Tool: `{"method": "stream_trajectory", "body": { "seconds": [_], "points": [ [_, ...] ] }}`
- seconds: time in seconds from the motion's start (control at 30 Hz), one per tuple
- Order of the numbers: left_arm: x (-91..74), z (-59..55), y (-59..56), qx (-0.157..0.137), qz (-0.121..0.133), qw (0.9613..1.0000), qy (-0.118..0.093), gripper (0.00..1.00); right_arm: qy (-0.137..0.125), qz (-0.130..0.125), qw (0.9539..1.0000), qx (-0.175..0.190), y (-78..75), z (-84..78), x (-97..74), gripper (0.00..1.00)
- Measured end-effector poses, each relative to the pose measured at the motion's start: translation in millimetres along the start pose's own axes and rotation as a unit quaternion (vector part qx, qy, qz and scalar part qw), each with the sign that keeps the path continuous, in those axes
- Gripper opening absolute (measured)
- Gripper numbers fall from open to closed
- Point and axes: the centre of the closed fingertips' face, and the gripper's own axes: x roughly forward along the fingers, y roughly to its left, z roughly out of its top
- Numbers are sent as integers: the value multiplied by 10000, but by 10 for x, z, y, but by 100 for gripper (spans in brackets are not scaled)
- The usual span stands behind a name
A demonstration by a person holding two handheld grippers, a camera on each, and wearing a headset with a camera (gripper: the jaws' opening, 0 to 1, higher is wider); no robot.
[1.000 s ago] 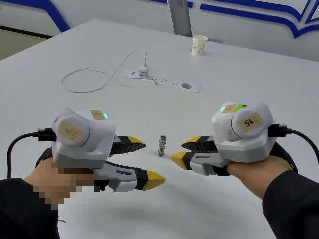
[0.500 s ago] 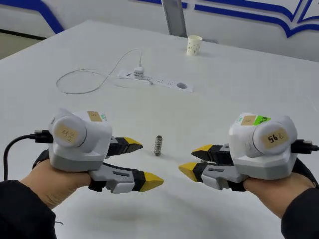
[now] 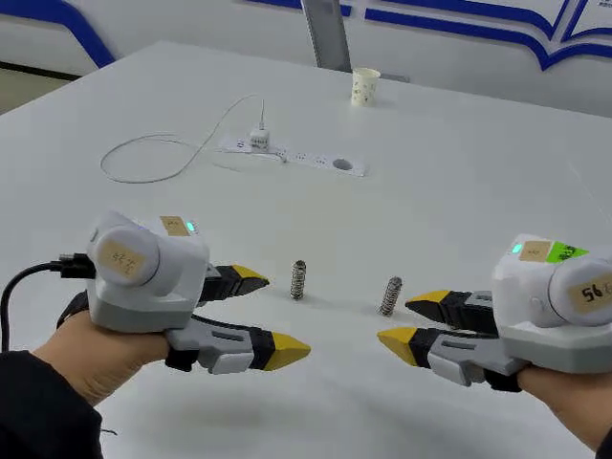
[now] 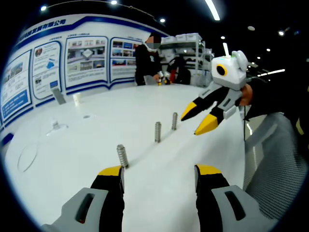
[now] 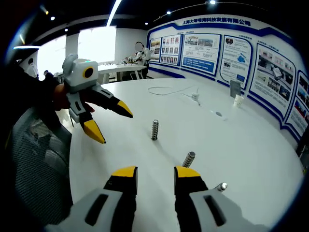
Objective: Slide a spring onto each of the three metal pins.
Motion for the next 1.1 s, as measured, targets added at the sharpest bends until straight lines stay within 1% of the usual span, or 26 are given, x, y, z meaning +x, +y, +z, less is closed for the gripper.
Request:
{"method": "stream_trajectory", "body": {
  "seconds": [0.1,0.2,0.37,0.53,0.7,0.93,1.1],
  "points": [
    [2,-5,5,-3,1,10000,7,60,18,-82,9999,89,-53,-78,-62,32],
    [5,-9,3,-1,-2,10000,22,61,26,-210,9996,178,-139,-154,-135,33],
    [9,-12,-5,-1,-12,10000,36,61,-59,-406,9987,300,-276,-198,-248,35],
    [16,-22,-22,11,-46,10000,60,62,-108,-583,9976,361,-394,-253,-324,38],
    [18,-28,-22,5,-54,10000,64,62,-194,-640,9970,384,-442,-298,-382,43],
    [21,-36,-25,-3,-64,10000,72,62,-312,-668,9967,353,-462,-349,-461,50],
    [18,-37,-26,-8,-66,10000,68,63,-353,-670,9963,405,-483,-399,-489,54]
  ]
}}
